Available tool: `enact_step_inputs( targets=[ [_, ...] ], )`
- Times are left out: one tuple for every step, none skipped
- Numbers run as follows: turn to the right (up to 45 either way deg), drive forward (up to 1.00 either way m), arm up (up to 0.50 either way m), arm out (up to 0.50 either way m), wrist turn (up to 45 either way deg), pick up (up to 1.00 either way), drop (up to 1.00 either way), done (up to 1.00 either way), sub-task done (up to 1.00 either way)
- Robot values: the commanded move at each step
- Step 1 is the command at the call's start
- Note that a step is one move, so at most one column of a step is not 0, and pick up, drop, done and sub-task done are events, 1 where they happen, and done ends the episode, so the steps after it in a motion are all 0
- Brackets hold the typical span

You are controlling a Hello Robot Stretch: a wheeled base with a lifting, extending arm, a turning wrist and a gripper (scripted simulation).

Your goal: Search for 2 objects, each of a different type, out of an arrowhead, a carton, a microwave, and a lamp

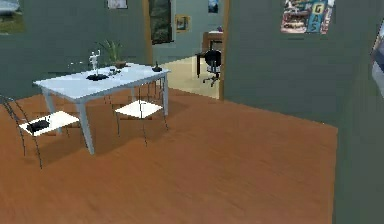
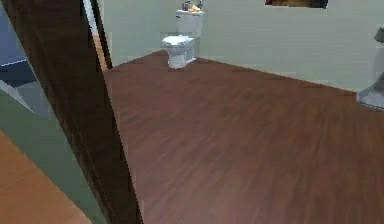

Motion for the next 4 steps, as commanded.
enact_step_inputs(
  targets=[
    [0.0,1.0,0.0,0.0,0.0,0.0,0.0,0.0,0.0],
    [0.0,1.0,0.0,0.0,0.0,0.0,0.0,0.0,0.0],
    [0.0,1.0,0.0,0.0,0.0,0.0,0.0,0.0,0.0],
    [-45.0,0.0,0.0,0.0,0.0,0.0,0.0,0.0,0.0]
  ],
)
